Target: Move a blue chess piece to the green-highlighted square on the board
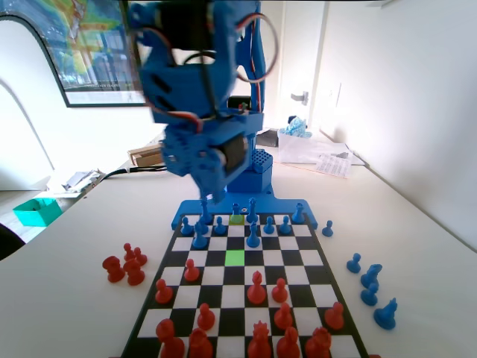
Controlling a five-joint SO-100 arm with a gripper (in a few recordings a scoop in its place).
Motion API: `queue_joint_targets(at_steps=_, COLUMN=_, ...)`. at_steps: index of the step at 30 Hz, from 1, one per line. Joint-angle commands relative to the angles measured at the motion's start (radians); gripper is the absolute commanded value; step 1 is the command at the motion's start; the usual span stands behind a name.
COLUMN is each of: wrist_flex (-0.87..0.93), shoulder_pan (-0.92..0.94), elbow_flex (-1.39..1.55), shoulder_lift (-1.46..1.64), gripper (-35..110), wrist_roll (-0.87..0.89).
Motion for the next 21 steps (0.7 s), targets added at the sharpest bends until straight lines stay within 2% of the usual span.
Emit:
queue_joint_targets(at_steps=1, wrist_flex=-0.014, shoulder_pan=-0.051, elbow_flex=0.057, shoulder_lift=0.129, gripper=7, wrist_roll=0.006)
queue_joint_targets(at_steps=12, wrist_flex=-0.114, shoulder_pan=-0.158, elbow_flex=0.262, shoulder_lift=0.201, gripper=8, wrist_roll=0.021)
queue_joint_targets(at_steps=21, wrist_flex=-0.161, shoulder_pan=-0.164, elbow_flex=0.345, shoulder_lift=0.213, gripper=9, wrist_roll=0.02)
